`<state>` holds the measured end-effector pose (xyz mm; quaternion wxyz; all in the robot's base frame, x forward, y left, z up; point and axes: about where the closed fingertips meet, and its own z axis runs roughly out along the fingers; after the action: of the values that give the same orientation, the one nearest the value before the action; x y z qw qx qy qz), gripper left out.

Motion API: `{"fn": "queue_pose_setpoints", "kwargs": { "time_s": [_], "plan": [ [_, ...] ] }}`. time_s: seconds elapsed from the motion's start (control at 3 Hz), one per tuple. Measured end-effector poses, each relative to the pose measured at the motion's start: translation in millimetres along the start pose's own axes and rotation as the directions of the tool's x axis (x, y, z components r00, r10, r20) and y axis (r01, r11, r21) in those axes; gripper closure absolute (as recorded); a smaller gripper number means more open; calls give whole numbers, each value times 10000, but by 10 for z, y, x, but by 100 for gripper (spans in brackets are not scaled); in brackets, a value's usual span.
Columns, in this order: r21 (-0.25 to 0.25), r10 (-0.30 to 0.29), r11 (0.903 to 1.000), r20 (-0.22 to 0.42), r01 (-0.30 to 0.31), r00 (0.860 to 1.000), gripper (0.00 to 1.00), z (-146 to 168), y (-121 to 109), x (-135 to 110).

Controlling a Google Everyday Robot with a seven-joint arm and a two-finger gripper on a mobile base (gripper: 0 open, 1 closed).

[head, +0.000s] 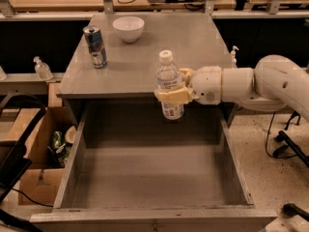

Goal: Place blue plastic bottle into top drawer

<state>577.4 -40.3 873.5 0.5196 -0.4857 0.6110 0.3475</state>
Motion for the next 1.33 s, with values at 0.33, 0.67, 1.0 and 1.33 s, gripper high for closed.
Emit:
{"fn": "queue_pose_setpoints", "kwargs": {
  "time_s": [0.33, 0.67, 1.0, 1.33],
  "plan": [
    [0, 0, 10000, 0, 0, 10000, 100, 0, 0, 0],
    [-278, 77, 9996, 277, -69, 9996, 100, 192, 29, 251],
    [-971, -8, 9952, 678, 74, 9977, 100, 696, 242, 836],
    [-1352, -144, 9905, 900, 265, 9958, 100, 1077, 464, 1233]
  ]
}}
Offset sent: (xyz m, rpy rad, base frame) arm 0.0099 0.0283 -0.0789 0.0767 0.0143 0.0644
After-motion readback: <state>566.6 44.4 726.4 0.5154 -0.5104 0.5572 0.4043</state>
